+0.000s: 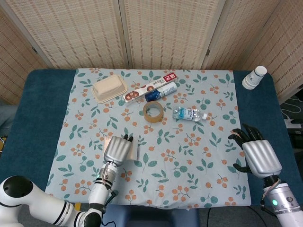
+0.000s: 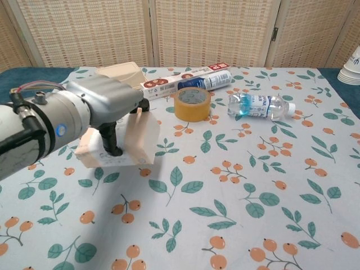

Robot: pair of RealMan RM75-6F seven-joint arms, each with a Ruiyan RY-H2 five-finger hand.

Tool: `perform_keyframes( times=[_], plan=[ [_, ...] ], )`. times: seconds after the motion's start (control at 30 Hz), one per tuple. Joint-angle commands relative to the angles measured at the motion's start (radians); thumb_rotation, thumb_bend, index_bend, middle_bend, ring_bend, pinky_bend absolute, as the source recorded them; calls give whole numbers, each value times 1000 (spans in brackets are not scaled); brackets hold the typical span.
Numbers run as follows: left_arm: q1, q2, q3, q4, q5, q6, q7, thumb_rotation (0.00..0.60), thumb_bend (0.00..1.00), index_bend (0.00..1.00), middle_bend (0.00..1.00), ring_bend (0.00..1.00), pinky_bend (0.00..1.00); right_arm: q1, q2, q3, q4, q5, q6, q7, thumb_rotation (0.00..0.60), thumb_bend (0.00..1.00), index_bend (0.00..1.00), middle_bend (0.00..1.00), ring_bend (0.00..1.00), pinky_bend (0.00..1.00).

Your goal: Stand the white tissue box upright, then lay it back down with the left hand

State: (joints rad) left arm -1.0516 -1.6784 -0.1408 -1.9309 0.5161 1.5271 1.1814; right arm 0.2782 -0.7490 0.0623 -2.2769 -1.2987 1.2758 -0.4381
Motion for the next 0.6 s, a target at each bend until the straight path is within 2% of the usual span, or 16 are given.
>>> perform_keyframes(
  times=[0.03,0.1,0.17,0.3,0.47,0.6],
  plan=[
    [95,-10,-70,56,203,-23,-338,600,238,447,516,983,1000,0,0,0,-1,-1,0,-1,600,72,294,153,0,109],
    [139,-25,-129,75,210,-30,-490,600,236,450,519,988,1000,-1,0,0,-4,-4,1,-3,600,72,294,153,0,109],
    [172,-44,-156,116,249,-25,-604,600,235,454,523,996,1000,-1,-1,-2,-6,-7,1,-5,600,72,294,153,0,109],
    [239,-79,-135,224,368,-43,-822,600,234,453,525,1000,1000,-1,-5,-5,-4,-6,-4,-11,600,72,294,153,0,109],
    [313,-120,-140,293,430,-88,-1069,600,232,445,514,1000,1000,2,-10,-5,0,2,-10,-18,600,72,294,153,0,109],
    [352,-162,-158,341,446,-106,-1190,600,234,423,490,1000,1000,4,-14,-5,4,12,-12,-23,600,72,294,153,0,109]
  ],
)
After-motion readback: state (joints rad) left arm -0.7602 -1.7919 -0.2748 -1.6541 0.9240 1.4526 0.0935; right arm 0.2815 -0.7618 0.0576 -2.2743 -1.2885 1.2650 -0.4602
